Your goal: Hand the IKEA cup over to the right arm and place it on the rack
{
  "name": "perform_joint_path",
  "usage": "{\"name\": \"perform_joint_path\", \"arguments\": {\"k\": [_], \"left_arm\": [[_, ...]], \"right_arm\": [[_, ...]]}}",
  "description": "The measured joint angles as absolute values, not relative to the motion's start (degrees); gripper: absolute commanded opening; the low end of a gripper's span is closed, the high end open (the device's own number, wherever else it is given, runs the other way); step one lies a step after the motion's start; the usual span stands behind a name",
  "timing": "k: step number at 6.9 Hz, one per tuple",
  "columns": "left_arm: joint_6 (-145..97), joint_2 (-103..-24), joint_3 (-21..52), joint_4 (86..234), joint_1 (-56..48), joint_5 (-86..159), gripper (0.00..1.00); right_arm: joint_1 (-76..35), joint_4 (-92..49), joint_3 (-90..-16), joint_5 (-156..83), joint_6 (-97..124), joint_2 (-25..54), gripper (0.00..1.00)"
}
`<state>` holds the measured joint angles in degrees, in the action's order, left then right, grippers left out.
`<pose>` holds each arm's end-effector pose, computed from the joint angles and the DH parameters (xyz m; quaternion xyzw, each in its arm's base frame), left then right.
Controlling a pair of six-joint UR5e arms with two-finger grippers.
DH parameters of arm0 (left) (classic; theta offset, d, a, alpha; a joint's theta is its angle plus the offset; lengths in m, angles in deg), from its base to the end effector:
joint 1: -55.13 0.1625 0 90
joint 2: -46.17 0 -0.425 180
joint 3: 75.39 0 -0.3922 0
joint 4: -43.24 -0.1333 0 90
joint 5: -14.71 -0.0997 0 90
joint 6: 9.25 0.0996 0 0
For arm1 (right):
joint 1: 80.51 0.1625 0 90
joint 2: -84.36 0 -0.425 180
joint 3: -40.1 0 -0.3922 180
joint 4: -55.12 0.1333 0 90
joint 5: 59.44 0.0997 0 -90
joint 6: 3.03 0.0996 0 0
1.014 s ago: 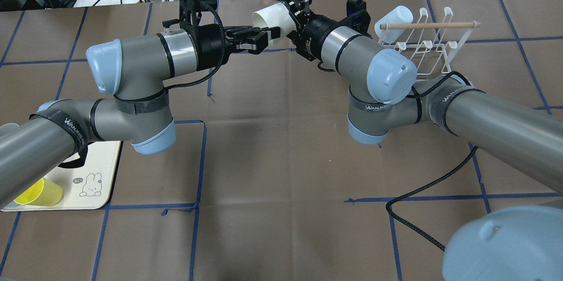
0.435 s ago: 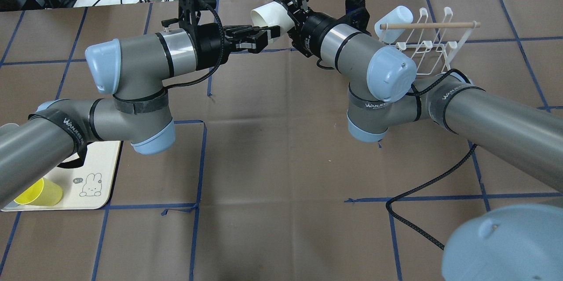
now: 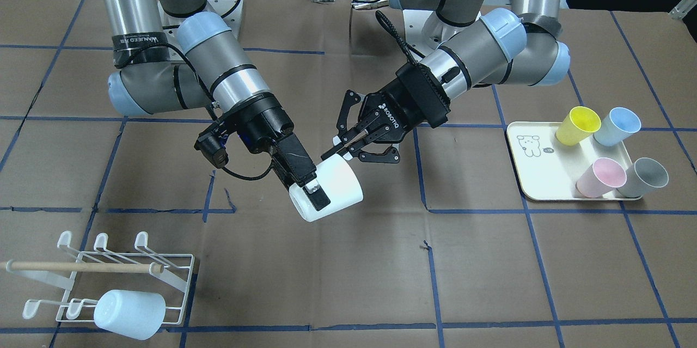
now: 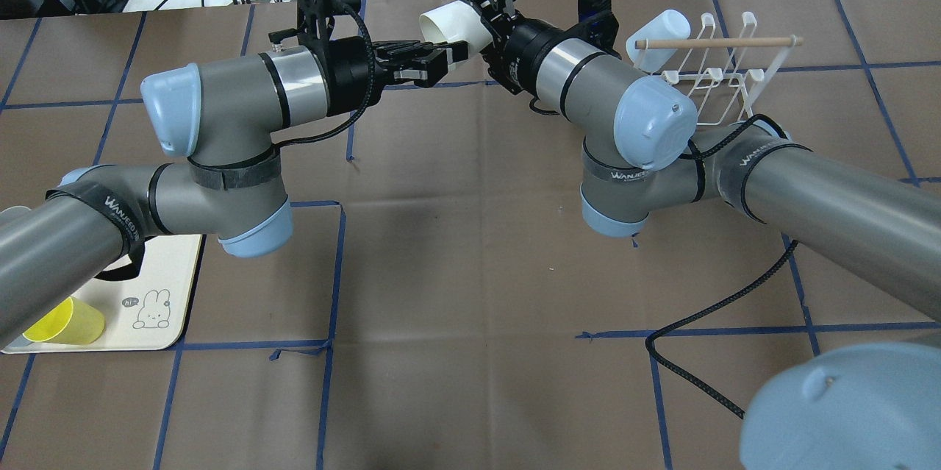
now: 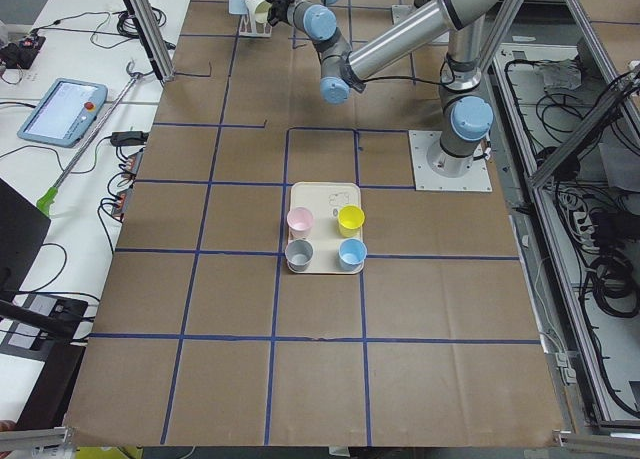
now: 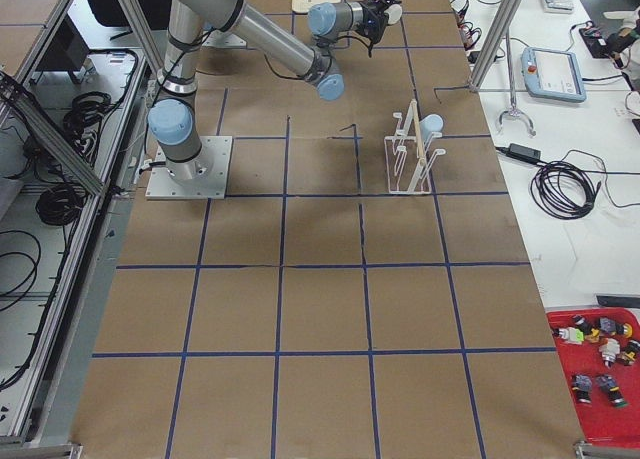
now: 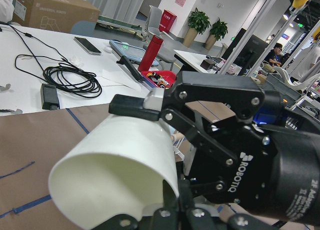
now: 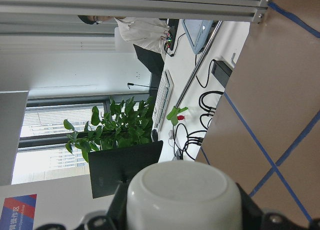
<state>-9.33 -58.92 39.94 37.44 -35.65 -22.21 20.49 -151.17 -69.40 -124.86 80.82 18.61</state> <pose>-0.2199 -0.5122 0.3666 -0.2125 -0.7909 0.4127 0.3988 0.2811 -0.5303 0.3467 0.3664 0.7086 -0.2647 0.5418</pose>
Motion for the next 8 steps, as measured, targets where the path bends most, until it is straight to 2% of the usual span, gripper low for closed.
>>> {"name": "perform_joint_path", "arguments": {"k": [1,3,5,8], "left_arm": [[-9.82,-58.89,39.67,37.38,-35.57,-22.37,0.8],[-11.1,-58.78,39.49,37.33,-35.28,-22.4,0.95],[-12.25,-56.69,40.76,37.43,-33.86,-21.99,0.98],[-12.81,-46.71,50.28,38.82,-27.09,-21.58,0.98]], "right_arm": [[20.49,-151.1,-69.41,-124.91,80.82,18.62,0.58],[20.48,-151.07,-69.41,-124.92,80.82,18.63,0.57],[20.48,-151.01,-69.45,-124.92,80.79,18.64,0.57],[19.32,-150.91,-69.34,-124.86,80.1,18.81,0.55]]}}
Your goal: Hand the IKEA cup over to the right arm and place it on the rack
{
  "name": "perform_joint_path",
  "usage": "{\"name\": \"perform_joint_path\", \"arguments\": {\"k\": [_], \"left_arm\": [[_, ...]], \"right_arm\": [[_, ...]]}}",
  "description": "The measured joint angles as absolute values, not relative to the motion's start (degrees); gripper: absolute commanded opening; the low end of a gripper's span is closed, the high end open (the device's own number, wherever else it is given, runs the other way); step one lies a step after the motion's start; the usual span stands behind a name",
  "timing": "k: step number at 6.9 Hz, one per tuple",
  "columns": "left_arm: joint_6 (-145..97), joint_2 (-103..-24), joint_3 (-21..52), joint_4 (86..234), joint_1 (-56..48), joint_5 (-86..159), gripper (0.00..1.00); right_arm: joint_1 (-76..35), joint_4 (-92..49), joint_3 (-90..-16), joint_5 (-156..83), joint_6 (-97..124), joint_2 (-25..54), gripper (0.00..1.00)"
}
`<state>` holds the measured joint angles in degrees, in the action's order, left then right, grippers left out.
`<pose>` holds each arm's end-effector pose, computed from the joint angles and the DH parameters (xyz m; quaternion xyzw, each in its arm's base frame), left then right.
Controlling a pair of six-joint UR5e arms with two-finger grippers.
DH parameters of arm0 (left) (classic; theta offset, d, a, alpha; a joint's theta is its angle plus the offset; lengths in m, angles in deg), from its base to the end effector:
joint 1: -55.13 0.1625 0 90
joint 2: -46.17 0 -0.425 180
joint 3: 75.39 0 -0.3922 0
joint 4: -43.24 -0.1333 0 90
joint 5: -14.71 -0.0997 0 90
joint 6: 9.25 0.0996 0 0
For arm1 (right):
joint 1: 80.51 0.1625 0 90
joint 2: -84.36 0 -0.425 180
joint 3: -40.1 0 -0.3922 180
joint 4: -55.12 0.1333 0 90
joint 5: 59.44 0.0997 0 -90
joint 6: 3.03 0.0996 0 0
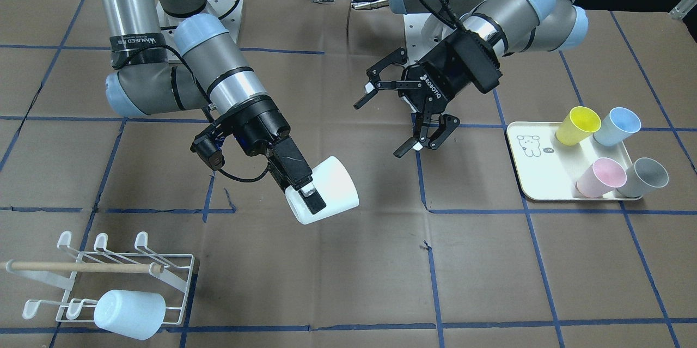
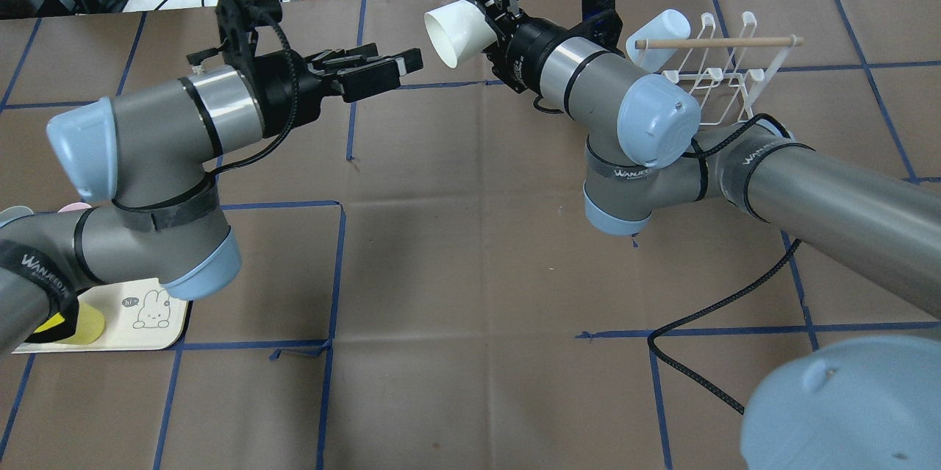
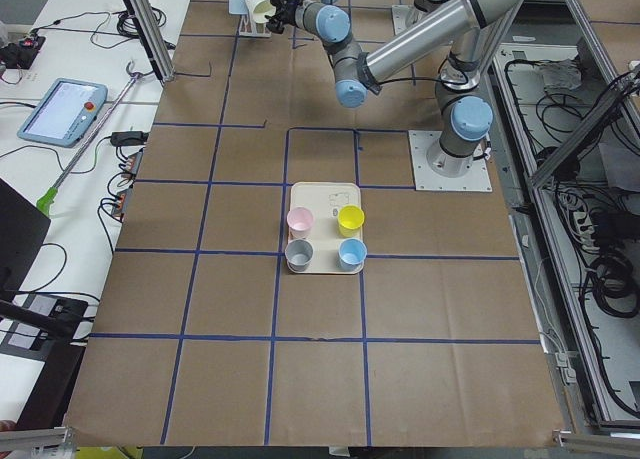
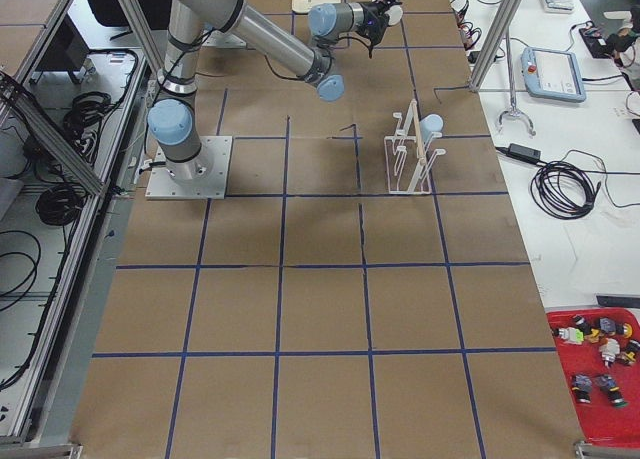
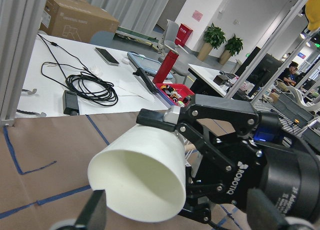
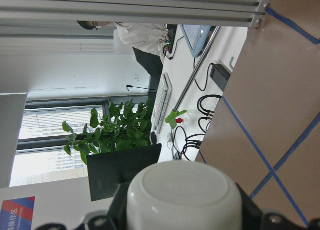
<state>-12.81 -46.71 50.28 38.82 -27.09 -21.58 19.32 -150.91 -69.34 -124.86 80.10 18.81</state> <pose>-0.1530 -0.4577 0.3920 -0.1327 -0.8053 0.4324 0.3834 0.2704 -0.5371 0.3446 0.3709 0.7084 -0.2714 0.5356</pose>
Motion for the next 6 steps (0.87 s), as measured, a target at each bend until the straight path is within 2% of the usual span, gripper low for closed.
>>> {"name": "perform_joint_path", "arguments": {"k": [2,3,6], "left_arm": [[-12.83,-39.8,54.08,45.2,-22.18,-22.02,0.97],[-12.77,-36.93,52.96,52.4,-21.29,-24.57,0.97],[-12.6,-34.4,40.59,83.6,-21.26,-41.46,0.97]], "right_arm": [[15.88,-150.88,-69.41,-124.86,71.9,18.34,0.42],[13.92,-150.86,-69.49,-124.84,62.84,18.24,0.41],[8.1,-150.98,-69.58,-124.94,34.06,17.78,0.38]]}}
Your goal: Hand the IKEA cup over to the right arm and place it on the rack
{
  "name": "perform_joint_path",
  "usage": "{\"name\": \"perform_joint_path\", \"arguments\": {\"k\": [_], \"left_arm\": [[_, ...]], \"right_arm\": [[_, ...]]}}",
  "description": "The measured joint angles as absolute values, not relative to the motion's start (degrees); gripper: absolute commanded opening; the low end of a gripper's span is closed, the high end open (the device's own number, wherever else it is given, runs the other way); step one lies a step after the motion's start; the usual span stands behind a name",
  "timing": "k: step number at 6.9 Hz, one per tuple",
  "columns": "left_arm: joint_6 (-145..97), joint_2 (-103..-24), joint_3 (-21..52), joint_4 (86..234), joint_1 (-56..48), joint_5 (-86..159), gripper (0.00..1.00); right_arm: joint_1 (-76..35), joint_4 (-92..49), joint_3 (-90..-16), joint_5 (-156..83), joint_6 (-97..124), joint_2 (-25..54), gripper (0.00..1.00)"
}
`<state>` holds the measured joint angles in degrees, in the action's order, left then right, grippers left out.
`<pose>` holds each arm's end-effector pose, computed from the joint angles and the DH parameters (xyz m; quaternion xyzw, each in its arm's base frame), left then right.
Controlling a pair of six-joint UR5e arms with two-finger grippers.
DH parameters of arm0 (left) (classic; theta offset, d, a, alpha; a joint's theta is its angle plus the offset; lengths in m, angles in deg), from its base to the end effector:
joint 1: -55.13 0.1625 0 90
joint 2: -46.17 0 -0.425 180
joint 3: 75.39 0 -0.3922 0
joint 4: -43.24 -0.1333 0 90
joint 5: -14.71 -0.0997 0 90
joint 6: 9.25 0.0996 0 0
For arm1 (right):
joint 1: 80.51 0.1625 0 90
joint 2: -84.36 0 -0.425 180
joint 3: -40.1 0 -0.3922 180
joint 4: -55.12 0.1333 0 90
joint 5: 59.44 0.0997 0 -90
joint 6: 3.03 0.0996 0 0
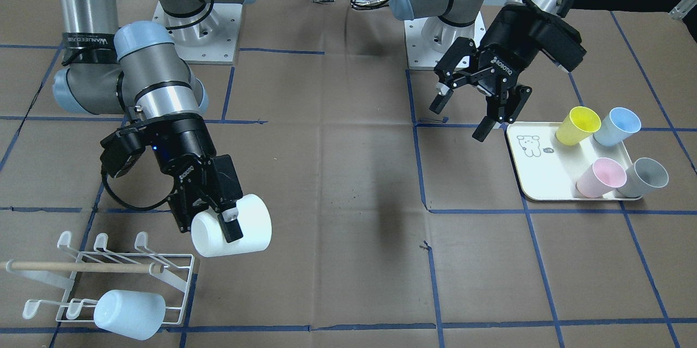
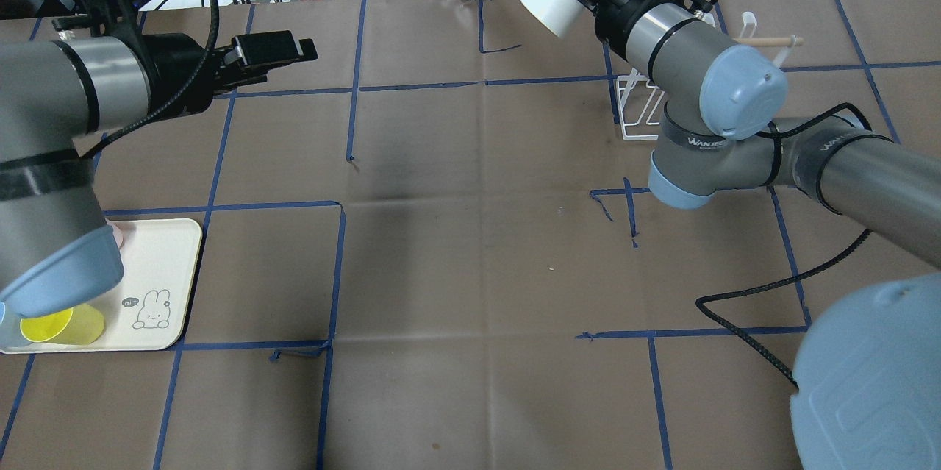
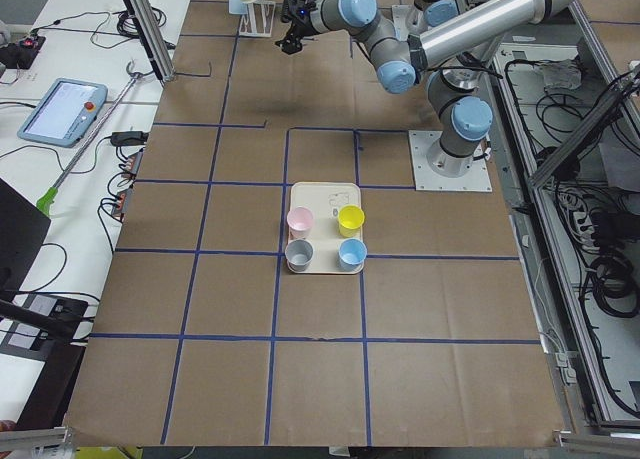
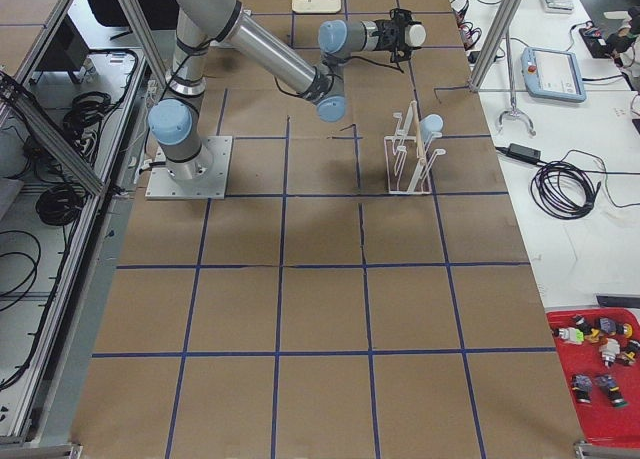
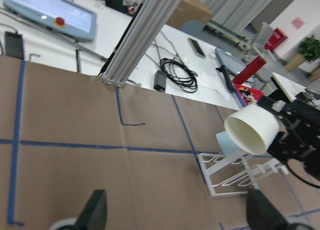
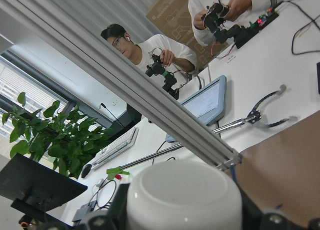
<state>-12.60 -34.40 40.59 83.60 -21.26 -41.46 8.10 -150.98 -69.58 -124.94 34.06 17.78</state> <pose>-0.0811 -0.4672 0.4552 0.0533 -0.9193 0.2963 0.2534 0.1607 -0.5752 0.3534 0.1397 0.7833 -0.5010 0.3405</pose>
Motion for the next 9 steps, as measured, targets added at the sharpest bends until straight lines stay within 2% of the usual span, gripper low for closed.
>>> {"name": "perform_joint_path", "arguments": {"k": [1,3,5,6,7,9], "left_arm": [[-12.51,-35.07,35.34,94.72,-21.41,-47.11,0.97],[-12.3,-38.09,25.01,111.73,-23.71,-57.69,0.97],[-12.13,-44.04,12.73,125.1,-28.93,-69.23,0.98],[-12.02,-46.2,8.96,129.12,-30.79,-72.41,0.98],[-11.91,-46.98,7.99,130.93,-31.82,-73.79,0.99],[-11.78,-45.93,10.87,131.16,-32.35,-74.94,1.0]], "right_arm": [[5.74,-150.96,-69.62,-125.09,24.8,17.27,0.32],[1.18,-150.85,-69.66,-125.34,11.33,16.82,0.29],[-4.56,-150.75,-69.42,-124.85,-4.66,16.88,0.27],[-6.62,-150.77,-68.88,-124.88,-9.8,17.17,0.25],[-7.87,-150.82,-67.88,-125.39,-13.77,18.06,0.25],[-8.85,-150.86,-64.28,-128.26,-17.64,22.39,0.25]]}}
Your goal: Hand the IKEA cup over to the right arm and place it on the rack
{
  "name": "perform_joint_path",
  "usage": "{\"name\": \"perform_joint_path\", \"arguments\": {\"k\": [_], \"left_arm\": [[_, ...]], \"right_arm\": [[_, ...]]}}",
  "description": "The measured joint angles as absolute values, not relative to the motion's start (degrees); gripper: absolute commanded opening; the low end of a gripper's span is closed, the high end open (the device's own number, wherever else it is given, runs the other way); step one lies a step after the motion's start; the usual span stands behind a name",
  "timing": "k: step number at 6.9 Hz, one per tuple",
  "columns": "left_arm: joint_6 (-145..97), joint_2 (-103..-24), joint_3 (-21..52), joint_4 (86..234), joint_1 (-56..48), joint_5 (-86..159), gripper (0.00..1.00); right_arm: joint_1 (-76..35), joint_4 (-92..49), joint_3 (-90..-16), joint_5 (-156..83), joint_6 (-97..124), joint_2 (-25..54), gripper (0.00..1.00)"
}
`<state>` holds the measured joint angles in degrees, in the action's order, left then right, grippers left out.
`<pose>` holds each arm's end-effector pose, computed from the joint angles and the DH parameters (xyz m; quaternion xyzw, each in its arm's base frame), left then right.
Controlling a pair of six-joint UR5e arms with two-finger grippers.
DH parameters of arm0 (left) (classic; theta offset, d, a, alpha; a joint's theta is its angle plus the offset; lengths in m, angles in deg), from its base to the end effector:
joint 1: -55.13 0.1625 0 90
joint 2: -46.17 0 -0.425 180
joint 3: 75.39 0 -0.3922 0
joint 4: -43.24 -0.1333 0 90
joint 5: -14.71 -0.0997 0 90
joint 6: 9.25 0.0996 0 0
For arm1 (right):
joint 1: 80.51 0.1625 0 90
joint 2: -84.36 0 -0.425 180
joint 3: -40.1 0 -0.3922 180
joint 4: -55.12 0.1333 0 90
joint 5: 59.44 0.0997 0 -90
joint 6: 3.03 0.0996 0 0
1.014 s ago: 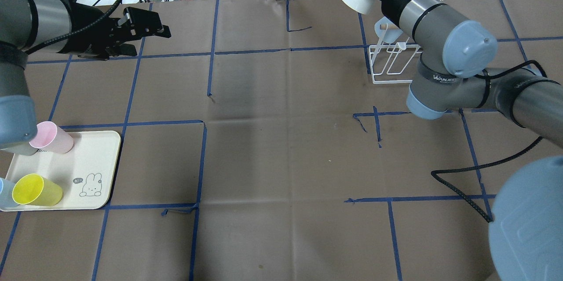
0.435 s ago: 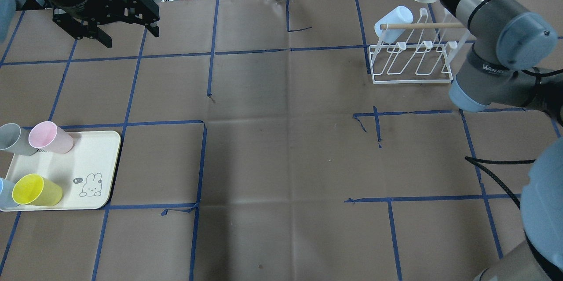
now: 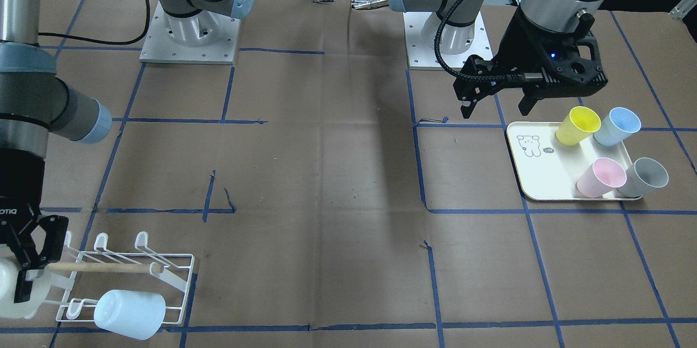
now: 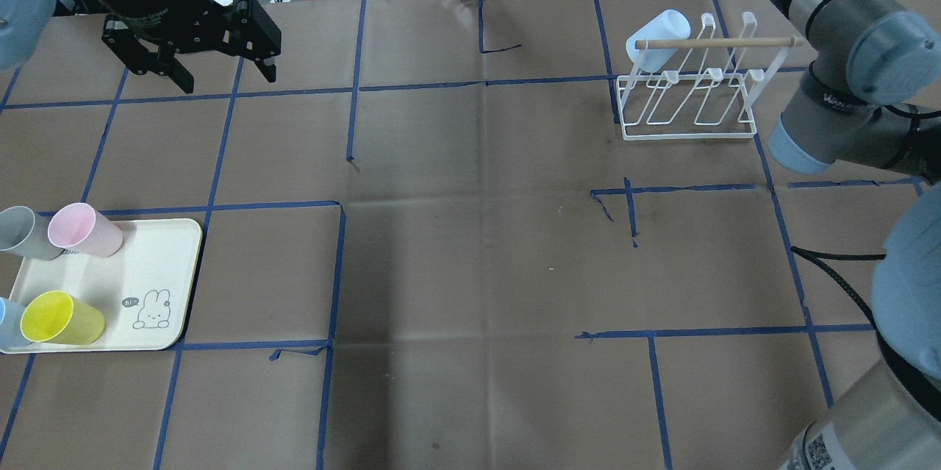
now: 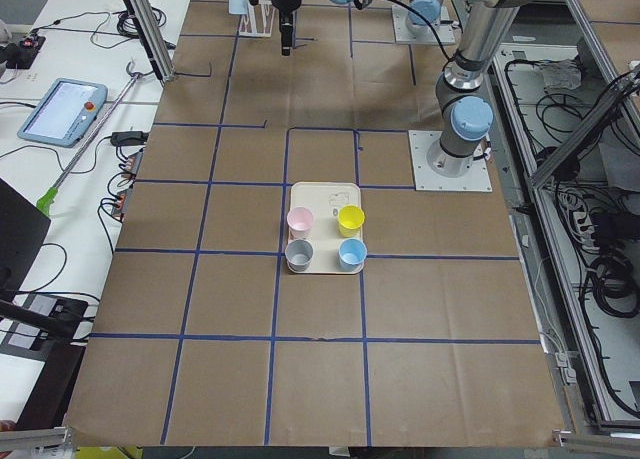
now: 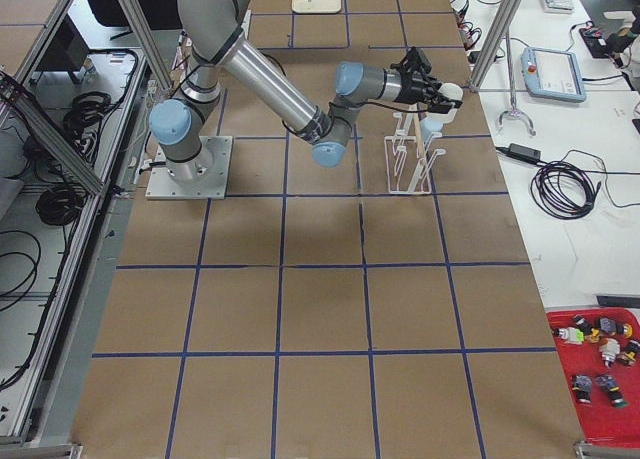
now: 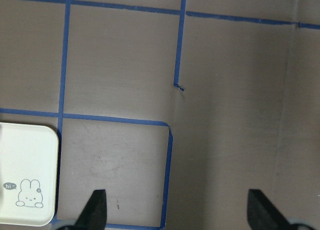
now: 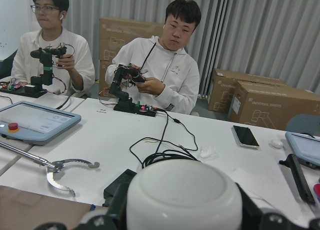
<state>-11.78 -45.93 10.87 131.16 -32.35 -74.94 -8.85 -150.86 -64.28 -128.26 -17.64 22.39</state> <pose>-0.1112 -0.5190 0.5055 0.0439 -0.9985 0.0325 0.0031 -0.0302 -0.6290 0.3425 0.0844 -0.7904 0.6062 0.0258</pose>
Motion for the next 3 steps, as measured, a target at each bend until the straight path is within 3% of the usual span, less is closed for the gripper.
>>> {"name": "perform_joint_path", "arguments": {"k": [3], "left_arm": [[-11.8,-46.16,13.26,129.5,-32.41,-75.61,1.0]], "right_arm": [[-10.66,-150.97,-59.64,-128.95,-18.28,27.44,0.25]]}}
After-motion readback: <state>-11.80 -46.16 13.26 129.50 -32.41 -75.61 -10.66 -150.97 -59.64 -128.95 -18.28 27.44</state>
